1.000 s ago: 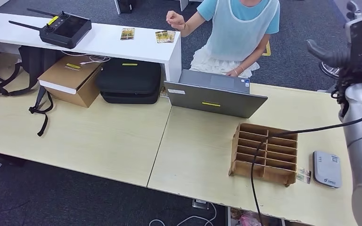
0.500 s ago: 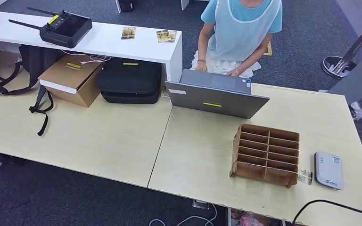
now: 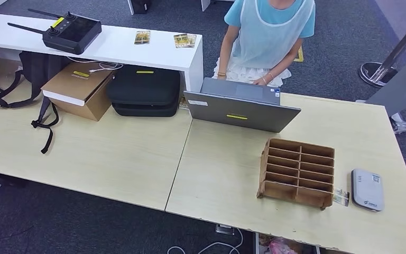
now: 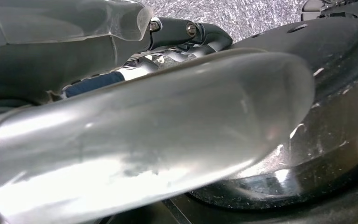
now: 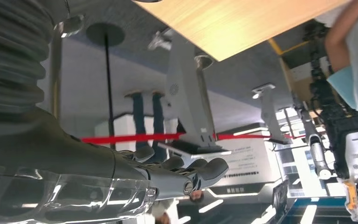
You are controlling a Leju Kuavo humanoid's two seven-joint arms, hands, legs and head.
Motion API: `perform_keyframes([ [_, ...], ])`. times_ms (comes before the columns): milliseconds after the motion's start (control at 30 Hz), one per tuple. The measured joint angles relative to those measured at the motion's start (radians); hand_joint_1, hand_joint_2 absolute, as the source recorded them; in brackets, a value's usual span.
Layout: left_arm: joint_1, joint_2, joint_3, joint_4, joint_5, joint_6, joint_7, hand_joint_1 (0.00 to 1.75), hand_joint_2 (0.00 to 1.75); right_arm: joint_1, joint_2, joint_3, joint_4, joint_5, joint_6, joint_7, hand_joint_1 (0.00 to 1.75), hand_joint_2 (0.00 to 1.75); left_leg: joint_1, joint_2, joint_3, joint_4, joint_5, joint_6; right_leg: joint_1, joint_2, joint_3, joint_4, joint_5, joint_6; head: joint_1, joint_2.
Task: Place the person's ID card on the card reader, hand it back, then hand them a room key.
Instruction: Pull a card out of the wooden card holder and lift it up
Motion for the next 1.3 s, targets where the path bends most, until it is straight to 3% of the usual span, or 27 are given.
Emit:
perform_keyframes([
  [233, -0.001, -0.001, 0.0, 0.0, -0.015, 0.0, 0.001, 0.0, 0.0, 0.084, 0.089, 0.006, -0.097, 0.26, -0.083, 0.039, 0.0, 1.75, -0.001, 0.001, 0.001, 0.0, 0.0, 0.0, -0.001, 0.002, 0.0, 0.0, 0.0, 0.0, 0.0, 0.0],
  [533, -0.001, -0.001, 0.0, 0.0, -0.025, -0.002, 0.002, 0.0, 0.0, 0.105, 0.156, 0.138, -0.11, 0.415, -0.187, 0.124, 0.0, 1.75, -0.001, 0.002, 0.002, 0.0, 0.0, 0.0, -0.001, 0.003, 0.0, 0.0, 0.0, 0.0, 0.0, 0.0],
  [967, -0.003, -0.001, 0.0, 0.0, -0.039, -0.005, 0.001, 0.0, 0.0, 0.056, 0.152, 0.34, -0.036, 0.414, -0.271, 0.191, 0.0, 1.75, -0.001, 0.002, 0.002, 0.0, 0.0, 0.0, -0.002, 0.003, 0.002, 0.0, 0.001, 0.001, 0.0, 0.0],
  [1300, -0.003, -0.001, 0.002, 0.0, -0.043, -0.006, 0.0, 0.0, 0.0, -0.017, 0.129, 0.42, 0.042, 0.412, -0.292, 0.205, 0.0, 1.75, -0.002, 0.002, 0.002, 0.0, 0.0, 0.0, -0.002, 0.003, 0.002, 0.0, 0.001, 0.0, 0.0, 0.0],
])
